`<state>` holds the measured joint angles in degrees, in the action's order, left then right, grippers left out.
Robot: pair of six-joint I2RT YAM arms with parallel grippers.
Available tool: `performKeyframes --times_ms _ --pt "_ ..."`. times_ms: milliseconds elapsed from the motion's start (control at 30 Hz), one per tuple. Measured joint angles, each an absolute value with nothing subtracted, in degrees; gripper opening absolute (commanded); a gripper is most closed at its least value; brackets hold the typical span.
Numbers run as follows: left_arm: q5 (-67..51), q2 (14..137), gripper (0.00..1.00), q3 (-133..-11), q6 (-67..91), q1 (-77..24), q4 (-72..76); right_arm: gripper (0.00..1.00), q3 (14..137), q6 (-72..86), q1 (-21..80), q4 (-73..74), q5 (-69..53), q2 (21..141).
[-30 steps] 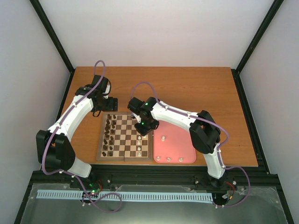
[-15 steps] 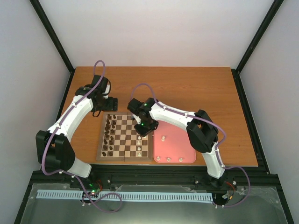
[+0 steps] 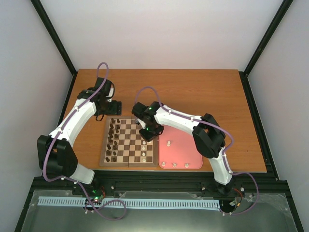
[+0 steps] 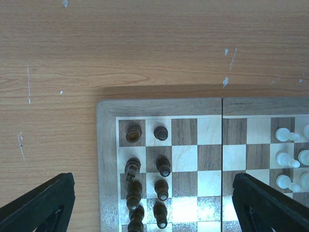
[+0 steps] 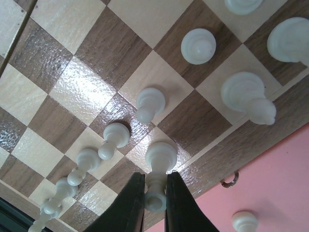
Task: Set up the chess pieces on the board
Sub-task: Pick up the chess piece from the chessboard, then place the chess piece on the chessboard.
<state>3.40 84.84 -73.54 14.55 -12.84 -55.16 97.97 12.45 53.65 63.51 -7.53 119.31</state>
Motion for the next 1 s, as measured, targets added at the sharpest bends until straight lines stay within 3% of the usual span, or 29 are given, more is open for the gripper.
performKeyframes --times_ms 233,400,567,833,1000 --pt "3.27 84.86 1.0 -73.58 14.55 -12.84 -55.29 0.03 97.21 12.43 53.47 65.82 -6.31 116.53" --pt "3.11 84.86 1.0 -74.19 14.52 -12.84 -55.42 0.03 96.27 11.7 51.96 68.16 -10.63 107.22" --pt "2.83 84.79 1.0 -74.63 14.55 -12.84 -55.35 0.03 91.88 10.44 50.22 67.4 -24.45 94.89" --pt "0.95 83.79 1.0 -74.72 14.57 -12.84 -55.27 0.03 74.78 11.05 48.77 62.02 -52.95 77.36" --pt "-0.34 83.72 1.0 -74.74 14.57 -12.84 -54.7 0.03 65.63 11.9 48.77 58.59 -61.98 70.63"
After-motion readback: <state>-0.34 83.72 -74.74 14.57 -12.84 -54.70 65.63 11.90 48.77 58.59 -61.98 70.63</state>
